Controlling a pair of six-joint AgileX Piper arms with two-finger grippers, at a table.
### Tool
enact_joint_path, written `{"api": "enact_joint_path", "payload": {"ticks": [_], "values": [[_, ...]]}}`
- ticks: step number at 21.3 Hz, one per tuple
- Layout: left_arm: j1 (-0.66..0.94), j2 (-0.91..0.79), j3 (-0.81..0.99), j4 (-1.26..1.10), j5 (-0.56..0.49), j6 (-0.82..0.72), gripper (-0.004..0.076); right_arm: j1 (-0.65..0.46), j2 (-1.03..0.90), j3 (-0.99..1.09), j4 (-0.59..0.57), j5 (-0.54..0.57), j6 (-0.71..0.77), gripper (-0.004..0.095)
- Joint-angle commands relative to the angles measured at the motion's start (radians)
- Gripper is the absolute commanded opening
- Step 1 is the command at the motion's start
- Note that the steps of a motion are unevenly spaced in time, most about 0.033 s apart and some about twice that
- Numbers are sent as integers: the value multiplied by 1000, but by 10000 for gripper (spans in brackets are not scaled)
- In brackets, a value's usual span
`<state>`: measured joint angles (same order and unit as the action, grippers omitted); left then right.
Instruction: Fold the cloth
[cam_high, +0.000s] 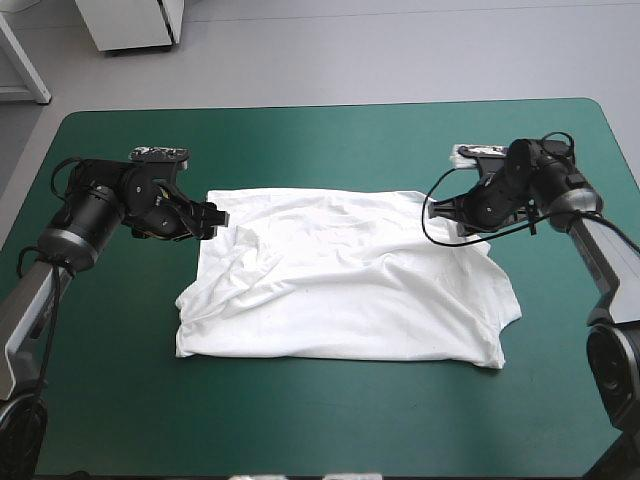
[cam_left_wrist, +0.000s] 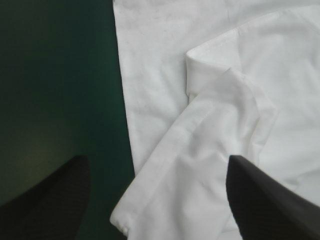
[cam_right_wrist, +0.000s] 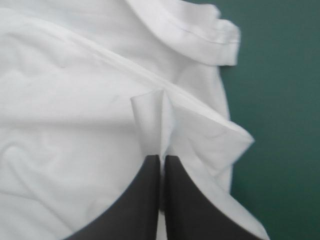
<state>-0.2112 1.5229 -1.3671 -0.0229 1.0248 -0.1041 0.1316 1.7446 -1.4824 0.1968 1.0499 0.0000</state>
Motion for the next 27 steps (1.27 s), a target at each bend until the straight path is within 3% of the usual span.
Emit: {"api": "enact_joint_path", "payload": {"ticks": [1,10,17,21,23,27], "values": [[2,-35,-28,-6,-29,-5,545,72,-44,-39,96,-19,-17,-17],[2,-35,-28,-6,-30,-5,545,221,20,-39,147,-93,-26,-17],[2,-35,-28,-6,-32,-5,545,225,123,-39,159,-83,-23,3],[2,-35,-28,-6,-39,-7,545,225,121,-92,170,7,-35,397],[2,-35,-28,-6,-29,-5,545,225,115,-156,168,47,-35,504],[2,-35,-28,-4,34,7,545,225,54,-239,77,145,-14,495]]}}
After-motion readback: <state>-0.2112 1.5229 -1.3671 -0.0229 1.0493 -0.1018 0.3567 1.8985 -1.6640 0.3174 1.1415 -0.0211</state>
